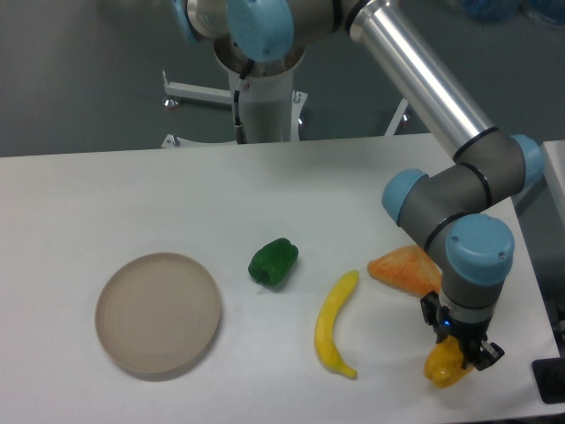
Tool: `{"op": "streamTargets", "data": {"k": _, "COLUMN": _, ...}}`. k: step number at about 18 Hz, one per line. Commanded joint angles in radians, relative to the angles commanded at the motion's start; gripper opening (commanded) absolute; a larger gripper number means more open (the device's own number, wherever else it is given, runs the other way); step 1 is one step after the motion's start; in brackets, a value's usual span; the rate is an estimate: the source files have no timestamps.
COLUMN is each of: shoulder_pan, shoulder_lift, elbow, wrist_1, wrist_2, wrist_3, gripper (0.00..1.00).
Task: Place the yellow pepper on the plate
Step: 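Carry the yellow pepper over the beige plate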
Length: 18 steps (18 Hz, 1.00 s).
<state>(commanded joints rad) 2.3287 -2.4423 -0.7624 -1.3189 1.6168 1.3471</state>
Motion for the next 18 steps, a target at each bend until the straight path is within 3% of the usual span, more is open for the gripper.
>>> {"op": "streamTargets", "data": {"k": 3, "shoulder_pan": -0.029, "shoulder_lift": 0.063, "elbow": -0.018, "wrist_1": -0.121, "wrist_2": 0.0, "wrist_3": -0.092, "gripper": 0.34}}
{"op": "streamTargets", "data": {"k": 9, "shoulder_pan": -0.138, "shoulder_lift": 0.216, "elbow": -0.167, "wrist_1": -0.239, "wrist_2": 0.002, "wrist_3": -0.297, "gripper": 0.34}}
{"op": "streamTargets", "data": {"k": 13, "shoulder_pan": -0.235, "shoulder_lift": 0.272, "elbow": -0.218, "wrist_1": -0.26, "wrist_2": 0.002, "wrist_3": -0.388, "gripper": 0.34}}
{"op": "streamTargets", "data": {"k": 18, "shoulder_pan": -0.36, "shoulder_lift": 0.275, "elbow": -0.244, "wrist_1": -0.26, "wrist_2": -0.002, "wrist_3": -0.548, "gripper": 0.34}}
